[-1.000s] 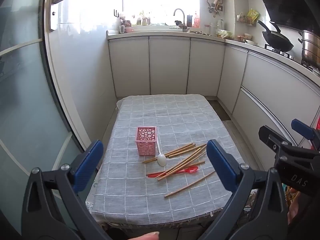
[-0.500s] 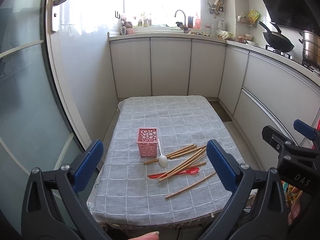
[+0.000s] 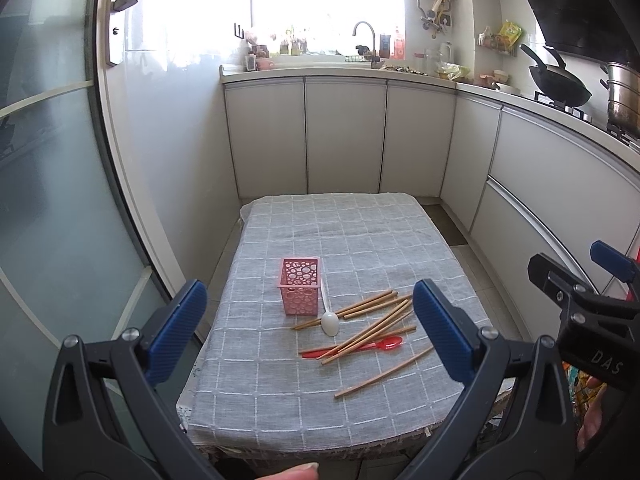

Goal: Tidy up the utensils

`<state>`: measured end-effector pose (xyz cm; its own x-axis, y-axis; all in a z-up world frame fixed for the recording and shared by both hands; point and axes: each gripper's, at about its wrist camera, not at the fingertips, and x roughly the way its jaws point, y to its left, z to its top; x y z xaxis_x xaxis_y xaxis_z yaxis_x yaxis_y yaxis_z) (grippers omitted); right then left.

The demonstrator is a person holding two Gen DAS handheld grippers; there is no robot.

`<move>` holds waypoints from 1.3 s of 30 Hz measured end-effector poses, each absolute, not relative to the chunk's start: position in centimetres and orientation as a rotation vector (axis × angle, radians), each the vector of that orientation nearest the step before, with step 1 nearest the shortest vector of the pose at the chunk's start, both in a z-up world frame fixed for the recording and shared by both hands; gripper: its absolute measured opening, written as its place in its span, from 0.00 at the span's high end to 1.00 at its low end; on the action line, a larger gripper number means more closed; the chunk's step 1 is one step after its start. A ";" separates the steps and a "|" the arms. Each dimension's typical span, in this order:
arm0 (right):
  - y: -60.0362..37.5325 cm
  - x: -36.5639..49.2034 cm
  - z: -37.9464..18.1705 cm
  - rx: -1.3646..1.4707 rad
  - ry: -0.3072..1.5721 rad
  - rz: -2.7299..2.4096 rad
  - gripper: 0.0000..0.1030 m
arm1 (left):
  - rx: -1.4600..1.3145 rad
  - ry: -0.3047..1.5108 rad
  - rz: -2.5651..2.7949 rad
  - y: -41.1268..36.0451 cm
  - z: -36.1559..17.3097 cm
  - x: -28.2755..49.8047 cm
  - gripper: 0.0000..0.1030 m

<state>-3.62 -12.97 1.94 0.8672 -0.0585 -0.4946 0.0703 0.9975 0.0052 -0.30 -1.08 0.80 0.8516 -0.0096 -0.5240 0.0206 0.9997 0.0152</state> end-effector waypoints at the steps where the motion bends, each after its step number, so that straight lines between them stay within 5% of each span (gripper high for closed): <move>1: -13.0 -3.6 2.0 0.023 0.517 -0.067 0.00 | 0.021 0.551 -0.015 -1.1 0.8 -0.3 0.01; 39: -13.1 -3.9 2.4 0.022 0.510 -0.071 0.00 | 0.009 0.537 -0.001 -0.8 1.0 -0.4 0.01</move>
